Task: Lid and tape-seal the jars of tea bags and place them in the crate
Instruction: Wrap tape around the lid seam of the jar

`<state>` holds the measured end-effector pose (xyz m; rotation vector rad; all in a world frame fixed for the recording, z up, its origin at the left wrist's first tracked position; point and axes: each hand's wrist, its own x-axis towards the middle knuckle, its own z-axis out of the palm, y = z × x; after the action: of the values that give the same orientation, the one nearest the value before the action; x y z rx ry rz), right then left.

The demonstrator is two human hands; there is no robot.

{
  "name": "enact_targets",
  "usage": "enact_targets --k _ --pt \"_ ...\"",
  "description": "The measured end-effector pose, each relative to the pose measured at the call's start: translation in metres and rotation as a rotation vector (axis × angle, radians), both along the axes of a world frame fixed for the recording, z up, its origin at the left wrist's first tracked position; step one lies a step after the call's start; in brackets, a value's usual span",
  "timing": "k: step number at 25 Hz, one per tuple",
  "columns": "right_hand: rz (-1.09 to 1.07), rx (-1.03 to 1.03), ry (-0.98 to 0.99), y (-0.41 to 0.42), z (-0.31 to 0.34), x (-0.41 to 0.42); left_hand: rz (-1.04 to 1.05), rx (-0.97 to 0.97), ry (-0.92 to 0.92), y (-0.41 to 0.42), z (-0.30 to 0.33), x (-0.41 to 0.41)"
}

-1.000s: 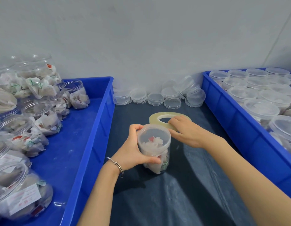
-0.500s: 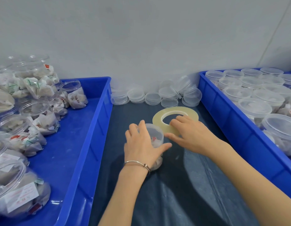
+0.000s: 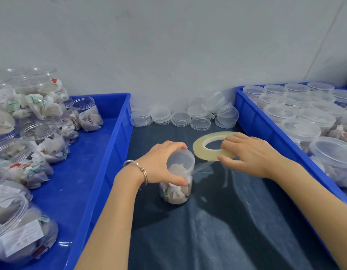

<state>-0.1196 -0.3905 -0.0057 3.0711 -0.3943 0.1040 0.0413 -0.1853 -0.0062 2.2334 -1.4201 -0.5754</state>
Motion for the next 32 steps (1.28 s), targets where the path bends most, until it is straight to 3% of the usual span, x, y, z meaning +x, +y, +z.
enact_targets --k 4,7,14,17,22,32 --pt "-0.077 -0.017 -0.038 0.020 -0.013 0.014 -0.024 0.214 -0.103 -0.015 0.014 -0.009" --pt "-0.134 -0.004 -0.025 0.035 -0.022 0.024 0.033 0.271 -0.183 -0.018 0.007 -0.023" --pt "-0.171 0.010 -0.042 0.043 -0.031 0.033 0.310 -0.144 -0.338 -0.018 -0.027 -0.042" --pt "-0.178 -0.015 -0.058 0.045 -0.033 0.034 0.352 -0.186 -0.281 -0.020 -0.030 -0.038" --pt "-0.217 -0.028 -0.077 0.051 -0.033 0.036 0.502 -0.275 -0.416 -0.029 -0.035 -0.048" --pt "-0.256 0.014 -0.081 0.055 -0.032 0.028 0.487 -0.416 -0.481 -0.027 -0.041 -0.047"
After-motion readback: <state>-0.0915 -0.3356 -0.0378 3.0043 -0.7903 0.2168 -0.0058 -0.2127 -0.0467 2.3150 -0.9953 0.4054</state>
